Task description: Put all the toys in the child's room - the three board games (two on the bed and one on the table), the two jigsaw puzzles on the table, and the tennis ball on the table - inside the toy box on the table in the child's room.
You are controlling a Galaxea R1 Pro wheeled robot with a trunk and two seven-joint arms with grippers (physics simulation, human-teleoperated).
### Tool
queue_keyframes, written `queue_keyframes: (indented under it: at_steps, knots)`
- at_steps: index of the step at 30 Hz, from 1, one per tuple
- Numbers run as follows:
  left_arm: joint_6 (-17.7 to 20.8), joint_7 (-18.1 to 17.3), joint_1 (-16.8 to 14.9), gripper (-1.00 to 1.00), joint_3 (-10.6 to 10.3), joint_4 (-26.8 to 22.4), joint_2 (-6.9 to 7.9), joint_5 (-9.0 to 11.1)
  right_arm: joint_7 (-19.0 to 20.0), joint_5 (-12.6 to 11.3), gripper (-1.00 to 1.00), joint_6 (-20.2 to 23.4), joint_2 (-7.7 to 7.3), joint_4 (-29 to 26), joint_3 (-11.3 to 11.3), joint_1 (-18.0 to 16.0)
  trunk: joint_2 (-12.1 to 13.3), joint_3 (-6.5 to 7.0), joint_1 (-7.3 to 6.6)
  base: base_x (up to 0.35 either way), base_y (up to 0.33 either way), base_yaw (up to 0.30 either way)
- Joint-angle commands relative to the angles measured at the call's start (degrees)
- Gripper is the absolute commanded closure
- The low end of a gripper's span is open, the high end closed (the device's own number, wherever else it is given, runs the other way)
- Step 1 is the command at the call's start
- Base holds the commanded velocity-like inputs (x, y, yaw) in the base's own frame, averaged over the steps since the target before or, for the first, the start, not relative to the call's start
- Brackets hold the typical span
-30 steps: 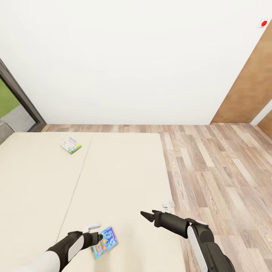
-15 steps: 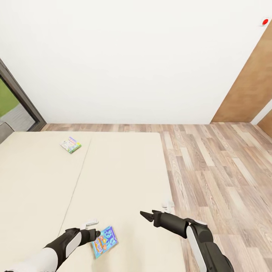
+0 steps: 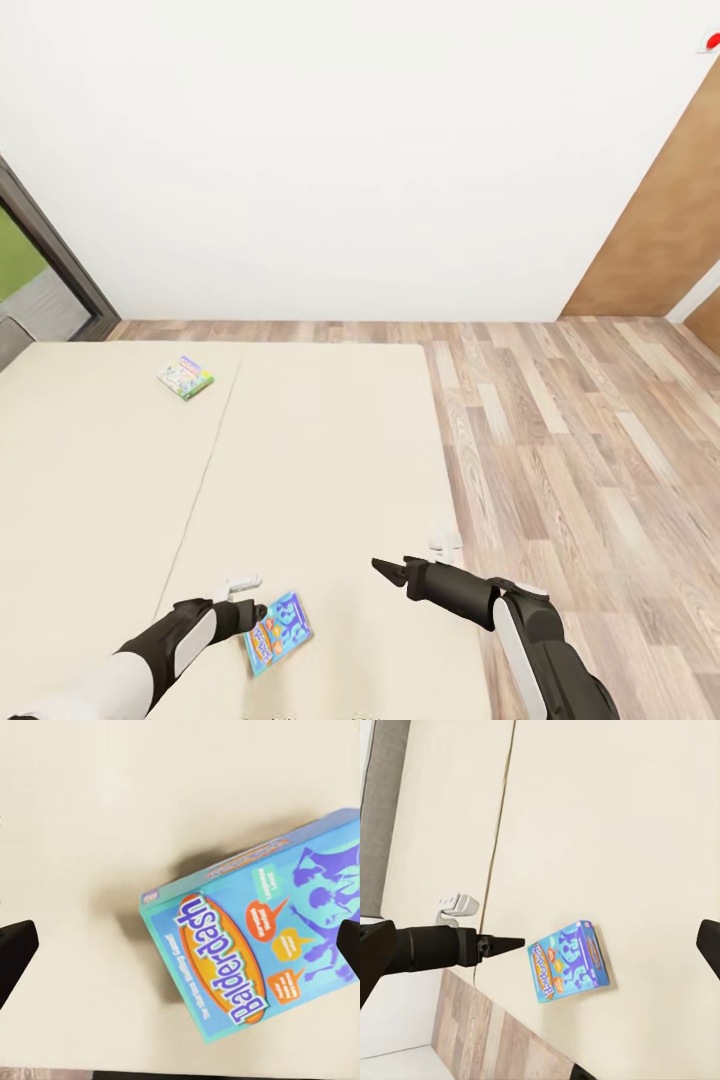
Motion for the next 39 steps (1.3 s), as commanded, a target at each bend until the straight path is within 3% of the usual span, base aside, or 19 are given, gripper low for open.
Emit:
queue_keyframes:
  at_steps: [1,16,25,39]
  knots:
    - [0.3,-0.1,0.0,-1.0,-0.2,-0.1,0.05,0.1,0.2,-0.2,-1.0,0.4,0.06,0.0,-0.2,0.0,-0.1,-0.16,0.02,0.0,0.0,0.0]
    - [0.2,-0.1,0.0,-1.0,-0.2,-0.2,-0.21,0.1,0.1,-0.2,-1.0,0.4,0.01,0.1,-0.2,0.0,-0.1,-1.56,0.02,0.0,0.0,0.0]
    - [-4.0,-0.4,0.0,-1.0,-0.6,0.2,-0.12,0.0,0.0,-0.3,-1.0,0.4,-0.33,0.1,-0.2,0.0,-0.1,-2.41,0.02,0.0,0.0,0.0]
    - [-5.1,-5.2,0.0,-1.0,-1.0,0.2,0.32,-0.4,-0.1,-0.4,-1.0,0.5,-0.38,0.1,-0.3,0.0,-0.1,-3.72,0.02,0.0,0.0,0.0]
